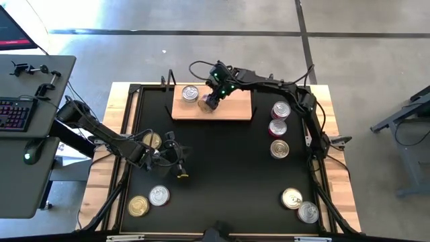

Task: Stack canned seafood by type on shelf
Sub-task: Put the blue-pink tuna can on the shelf

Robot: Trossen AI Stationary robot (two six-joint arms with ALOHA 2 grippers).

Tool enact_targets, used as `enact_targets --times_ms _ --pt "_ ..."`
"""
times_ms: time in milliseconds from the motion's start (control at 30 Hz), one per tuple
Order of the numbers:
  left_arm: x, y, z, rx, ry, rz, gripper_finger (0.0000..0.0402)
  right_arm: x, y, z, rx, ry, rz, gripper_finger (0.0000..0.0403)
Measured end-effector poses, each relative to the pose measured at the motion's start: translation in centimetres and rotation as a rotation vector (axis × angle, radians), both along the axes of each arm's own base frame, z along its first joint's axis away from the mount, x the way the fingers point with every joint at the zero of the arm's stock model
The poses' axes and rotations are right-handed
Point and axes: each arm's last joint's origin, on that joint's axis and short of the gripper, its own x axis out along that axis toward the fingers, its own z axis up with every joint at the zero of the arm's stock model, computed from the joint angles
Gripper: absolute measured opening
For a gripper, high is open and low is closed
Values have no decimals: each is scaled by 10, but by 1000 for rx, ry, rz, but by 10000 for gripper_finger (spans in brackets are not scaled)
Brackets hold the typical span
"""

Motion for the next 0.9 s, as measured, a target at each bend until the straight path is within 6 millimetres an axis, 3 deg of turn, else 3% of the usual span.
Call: enact_targets --times_ms 167,300,500,667,900 --pt "0 0 0 -1 0 0 39 -7 -14 0 112 -66 -7 181" --pt "0 0 0 -2 -2 0 39 -12 -20 -13 172 -77 -16 181" --pt "0 0 0 -1 -2 0 39 -14 -21 -38 348 -233 62 181" --pt "0 0 0 -1 -2 0 39 -19 -22 -51 388 -234 50 181" --pt "0 0 0 -1 -2 0 39 -20 -25 -51 361 -243 47 200"
